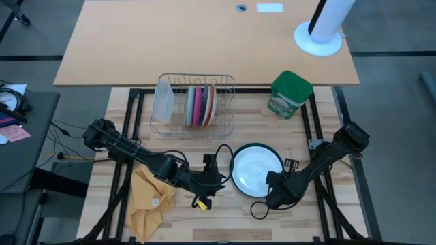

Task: Sort dishes
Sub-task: Put the white plate into the dish rack

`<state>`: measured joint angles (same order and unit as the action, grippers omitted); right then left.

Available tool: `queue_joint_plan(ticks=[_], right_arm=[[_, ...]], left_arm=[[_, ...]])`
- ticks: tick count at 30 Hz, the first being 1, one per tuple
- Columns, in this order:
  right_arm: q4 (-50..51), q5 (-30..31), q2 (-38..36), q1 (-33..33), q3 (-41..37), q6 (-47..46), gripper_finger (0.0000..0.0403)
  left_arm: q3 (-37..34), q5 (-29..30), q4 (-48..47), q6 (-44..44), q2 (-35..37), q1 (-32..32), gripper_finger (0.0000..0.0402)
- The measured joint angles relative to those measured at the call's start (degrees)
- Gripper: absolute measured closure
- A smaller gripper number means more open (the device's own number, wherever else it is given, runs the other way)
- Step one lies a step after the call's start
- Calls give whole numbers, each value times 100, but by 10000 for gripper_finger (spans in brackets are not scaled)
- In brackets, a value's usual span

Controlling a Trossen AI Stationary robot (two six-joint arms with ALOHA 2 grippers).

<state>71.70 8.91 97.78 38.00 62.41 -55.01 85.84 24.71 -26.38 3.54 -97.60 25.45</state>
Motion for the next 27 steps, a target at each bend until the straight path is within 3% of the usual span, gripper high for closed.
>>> queue_joint_plan(ticks=[11, 21, 27], right_arm=[[-231, 4, -2, 18, 151, 154, 403], [-321, 3, -2, 26, 151, 296, 403], [-241, 23, -9, -13, 57, 307, 403]], left_arm=[[-21, 2, 31, -47, 0, -67, 268], [-820, 20, 1075, -416, -4, -361, 268], [-918, 20, 1102, -239, -4, -523, 268]])
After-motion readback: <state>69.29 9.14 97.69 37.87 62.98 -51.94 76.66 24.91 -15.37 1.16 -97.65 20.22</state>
